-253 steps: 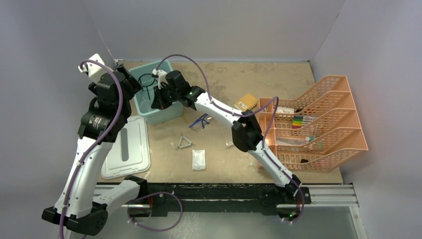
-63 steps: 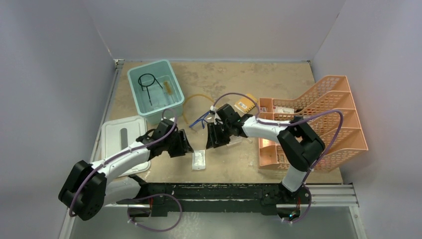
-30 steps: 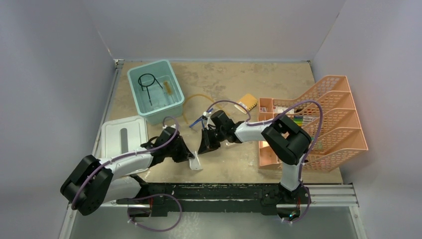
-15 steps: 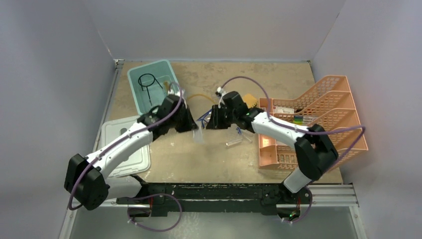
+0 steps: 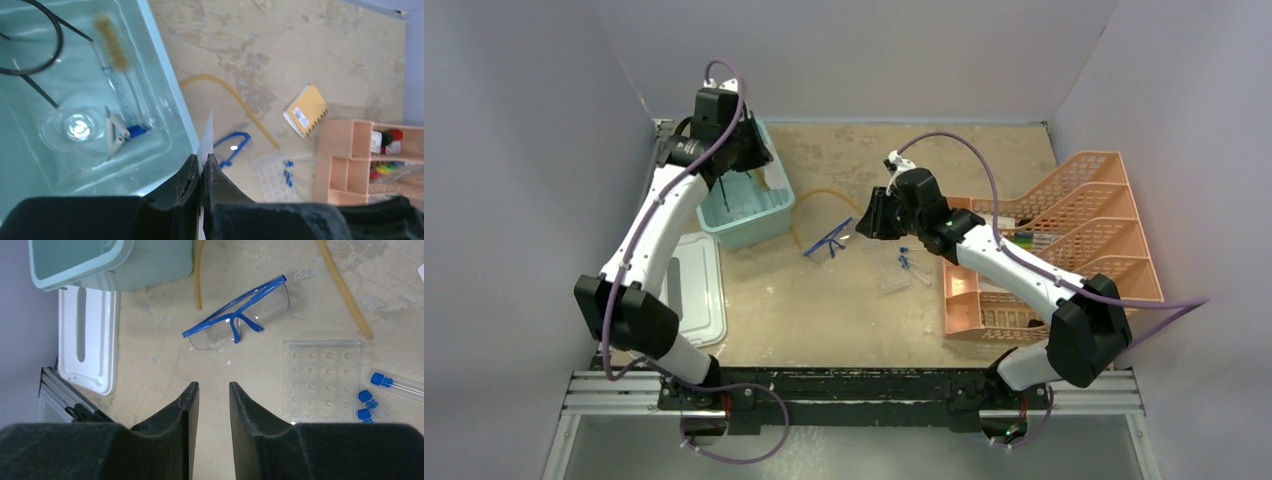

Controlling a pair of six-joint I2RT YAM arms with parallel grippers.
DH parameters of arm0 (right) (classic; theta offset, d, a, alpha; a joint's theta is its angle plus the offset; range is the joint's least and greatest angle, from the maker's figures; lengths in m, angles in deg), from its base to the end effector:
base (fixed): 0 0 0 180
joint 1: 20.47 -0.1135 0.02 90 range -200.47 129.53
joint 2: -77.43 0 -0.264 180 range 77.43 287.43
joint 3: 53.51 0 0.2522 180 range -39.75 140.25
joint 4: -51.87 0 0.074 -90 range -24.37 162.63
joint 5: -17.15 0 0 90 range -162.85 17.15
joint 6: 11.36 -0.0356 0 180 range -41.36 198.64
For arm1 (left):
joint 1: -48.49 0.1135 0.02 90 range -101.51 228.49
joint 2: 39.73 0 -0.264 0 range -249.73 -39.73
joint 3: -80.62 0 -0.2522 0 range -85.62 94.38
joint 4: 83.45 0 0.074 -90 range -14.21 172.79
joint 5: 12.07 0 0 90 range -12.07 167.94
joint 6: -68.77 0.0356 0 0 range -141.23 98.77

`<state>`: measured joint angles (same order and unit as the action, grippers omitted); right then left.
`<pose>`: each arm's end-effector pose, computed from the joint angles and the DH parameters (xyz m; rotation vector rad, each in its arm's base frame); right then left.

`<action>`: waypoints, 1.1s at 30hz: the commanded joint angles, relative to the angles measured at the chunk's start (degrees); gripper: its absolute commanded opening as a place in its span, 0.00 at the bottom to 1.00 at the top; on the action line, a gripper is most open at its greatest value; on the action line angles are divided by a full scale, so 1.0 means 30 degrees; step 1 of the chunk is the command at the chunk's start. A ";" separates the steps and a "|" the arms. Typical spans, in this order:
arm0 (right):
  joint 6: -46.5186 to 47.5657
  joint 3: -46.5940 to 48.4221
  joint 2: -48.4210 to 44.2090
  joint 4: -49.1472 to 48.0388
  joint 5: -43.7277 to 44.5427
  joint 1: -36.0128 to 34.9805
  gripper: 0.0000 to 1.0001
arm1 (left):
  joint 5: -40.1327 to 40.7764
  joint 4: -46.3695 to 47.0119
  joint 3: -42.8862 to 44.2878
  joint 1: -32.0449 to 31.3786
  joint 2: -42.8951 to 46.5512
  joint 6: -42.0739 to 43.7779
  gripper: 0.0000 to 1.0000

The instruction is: Organize the chemistry lab equipment

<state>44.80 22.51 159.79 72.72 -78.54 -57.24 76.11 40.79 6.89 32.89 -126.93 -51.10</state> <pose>0.2645 0.2021 0.2973 -0.1205 2.1539 0.8483 0.3208 -0.0907 0.3941 -0.2619 2.2368 -0.4699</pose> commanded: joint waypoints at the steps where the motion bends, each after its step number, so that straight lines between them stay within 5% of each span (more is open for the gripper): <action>1: 0.0663 0.0830 -0.0006 0.0238 0.0865 0.0160 0.31 | -0.0137 -0.0299 0.2313 0.1572 -0.2175 0.1079 0.00; 8: 0.2043 0.2342 0.1109 0.1060 0.1717 0.0456 0.31 | 0.0443 -0.2226 0.4582 0.2796 -0.5821 0.2201 0.00; 17: 0.2756 0.4213 0.3305 0.1388 0.1388 0.1106 0.31 | -0.0041 -0.2579 0.1416 0.4354 -0.5466 0.2538 0.00; 26: 0.3340 0.5659 0.4845 0.1663 0.0854 0.1416 0.32 | 0.3154 -0.3264 0.0450 0.5186 -0.5734 0.2616 0.00; 33: 0.3586 0.6258 0.5424 0.1827 0.0492 0.1440 0.37 | 0.4495 -0.3855 0.1132 0.5198 -0.6027 0.2720 0.20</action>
<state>53.89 38.09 176.08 77.86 -75.83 -53.07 85.14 30.56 8.01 48.13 -145.97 -44.08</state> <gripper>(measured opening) 0.344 0.169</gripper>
